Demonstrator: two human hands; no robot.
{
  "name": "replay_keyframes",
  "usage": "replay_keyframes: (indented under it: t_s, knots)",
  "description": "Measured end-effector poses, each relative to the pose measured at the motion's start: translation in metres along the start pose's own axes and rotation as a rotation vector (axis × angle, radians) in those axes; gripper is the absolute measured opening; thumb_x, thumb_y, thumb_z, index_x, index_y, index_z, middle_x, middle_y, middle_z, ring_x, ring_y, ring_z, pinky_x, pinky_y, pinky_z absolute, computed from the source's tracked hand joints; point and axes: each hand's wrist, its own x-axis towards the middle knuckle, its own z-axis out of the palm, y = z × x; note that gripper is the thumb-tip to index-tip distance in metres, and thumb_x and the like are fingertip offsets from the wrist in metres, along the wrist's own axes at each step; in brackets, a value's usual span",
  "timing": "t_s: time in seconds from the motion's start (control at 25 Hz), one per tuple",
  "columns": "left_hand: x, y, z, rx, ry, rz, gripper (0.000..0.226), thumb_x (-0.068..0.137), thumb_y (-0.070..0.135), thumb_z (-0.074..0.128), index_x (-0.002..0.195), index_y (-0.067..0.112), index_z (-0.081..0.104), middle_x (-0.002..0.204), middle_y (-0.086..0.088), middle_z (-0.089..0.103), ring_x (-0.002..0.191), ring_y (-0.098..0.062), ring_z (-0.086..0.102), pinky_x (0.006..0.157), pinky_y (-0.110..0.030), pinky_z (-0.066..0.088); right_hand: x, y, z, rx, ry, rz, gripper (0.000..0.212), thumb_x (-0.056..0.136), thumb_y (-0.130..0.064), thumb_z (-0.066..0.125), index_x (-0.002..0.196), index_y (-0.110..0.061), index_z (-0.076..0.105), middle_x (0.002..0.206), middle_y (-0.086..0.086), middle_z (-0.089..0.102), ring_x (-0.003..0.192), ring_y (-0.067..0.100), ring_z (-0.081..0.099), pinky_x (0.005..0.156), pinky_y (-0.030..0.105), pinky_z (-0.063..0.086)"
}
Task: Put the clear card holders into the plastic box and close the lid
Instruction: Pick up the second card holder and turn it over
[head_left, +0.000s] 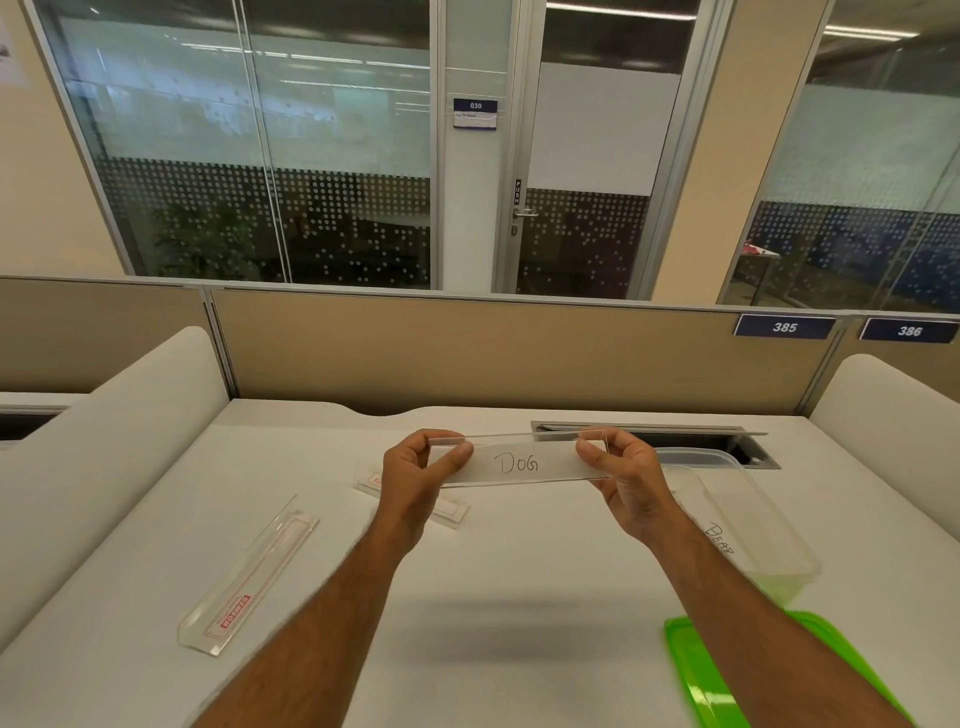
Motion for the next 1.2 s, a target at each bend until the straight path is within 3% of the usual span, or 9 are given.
replay_keyframes:
  t_s: [0.2,0.36,0.44,0.52,0.72,0.84,1.0,1.12,1.2]
  knots:
    - [0.000,-0.002,0.000,-0.005,0.017,-0.002,0.011,0.082,0.010,0.076,0.092,0.008,0.073,0.094,-0.001,0.075,0.082,-0.013,0.070,0.066,-0.022,0.055,0.004,-0.008,-0.004,-0.154,-0.079,-0.012,0.029,0.063,-0.011,0.082,0.090,-0.010,0.070,0.086,0.000,0.074,0.091,0.027,0.064,0.072,0.029,0.055]
    - [-0.006,-0.009,-0.001,0.001,0.002,-0.019,0.010,0.082,0.009,0.076,0.091,0.007,0.072,0.090,0.000,0.074,0.079,-0.013,0.070,0.062,-0.020,0.054,0.012,-0.031,-0.005,-0.923,-0.303,0.072,0.047,0.057,-0.037,0.091,0.098,-0.025,0.072,0.097,-0.008,0.074,0.089,0.014,0.069,0.071,0.026,0.056]
    - [-0.012,-0.015,0.002,0.015,-0.018,-0.032,0.010,0.082,0.010,0.076,0.091,0.007,0.072,0.088,0.001,0.074,0.078,-0.014,0.070,0.061,-0.019,0.053,0.013,-0.036,0.007,-1.308,-0.443,0.047,0.057,0.052,-0.055,0.086,0.100,-0.030,0.070,0.098,-0.017,0.069,0.090,0.006,0.066,0.070,0.018,0.054]
    - [-0.017,-0.020,0.007,0.035,-0.039,-0.047,0.011,0.083,0.012,0.075,0.092,0.007,0.071,0.088,0.000,0.073,0.080,-0.017,0.070,0.061,-0.019,0.052,0.010,-0.032,0.024,-1.535,-0.554,0.024,0.066,0.051,-0.065,0.079,0.106,-0.032,0.066,0.098,-0.019,0.064,0.089,0.004,0.062,0.075,0.022,0.055]
    - [-0.025,-0.031,0.019,0.044,-0.022,-0.102,0.019,0.084,0.014,0.074,0.102,0.009,0.070,0.104,-0.005,0.072,0.093,-0.024,0.067,0.063,-0.017,0.054,0.001,-0.003,0.036,-1.669,-0.618,-0.023,0.070,0.054,-0.073,0.071,0.111,-0.034,0.060,0.095,-0.013,0.059,0.085,0.009,0.058,0.065,0.020,0.048]
    - [-0.028,-0.041,0.024,0.402,0.002,-0.097,0.040,0.086,0.038,0.070,0.120,0.020,0.060,0.121,0.000,0.066,0.109,-0.020,0.061,0.081,-0.020,0.055,0.001,0.007,0.019,-1.708,-0.521,-0.013,0.070,0.056,-0.075,0.068,0.111,-0.031,0.060,0.097,-0.008,0.060,0.085,0.012,0.056,0.063,0.021,0.043]
    - [-0.031,-0.073,0.014,0.915,-0.094,-0.029,0.077,0.082,0.070,0.055,0.142,0.025,0.043,0.149,0.002,0.045,0.138,-0.020,0.039,0.114,-0.042,0.035,0.012,0.000,-0.022,-1.702,-0.127,0.071,0.071,0.054,-0.076,0.068,0.106,-0.027,0.060,0.102,-0.002,0.065,0.081,0.014,0.054,0.062,0.027,0.044]
    - [-0.030,-0.110,-0.003,1.265,-0.198,-0.012,0.092,0.082,0.081,0.035,0.152,0.023,0.024,0.162,0.000,0.024,0.150,-0.022,0.015,0.122,-0.048,0.016,0.019,-0.013,-0.061,-1.680,0.155,0.116,0.067,0.056,-0.075,0.070,0.098,-0.024,0.059,0.102,0.003,0.068,0.083,0.022,0.059,0.065,0.030,0.047]
    - [-0.030,-0.133,-0.014,1.397,-0.254,-0.042,0.100,0.078,0.086,0.024,0.155,0.023,0.015,0.165,0.000,0.012,0.152,-0.021,0.003,0.123,-0.050,0.006,0.024,-0.019,-0.089,-1.627,0.311,0.144,0.072,0.058,-0.071,0.074,0.106,-0.020,0.062,0.106,0.006,0.069,0.092,0.027,0.065,0.069,0.033,0.049]
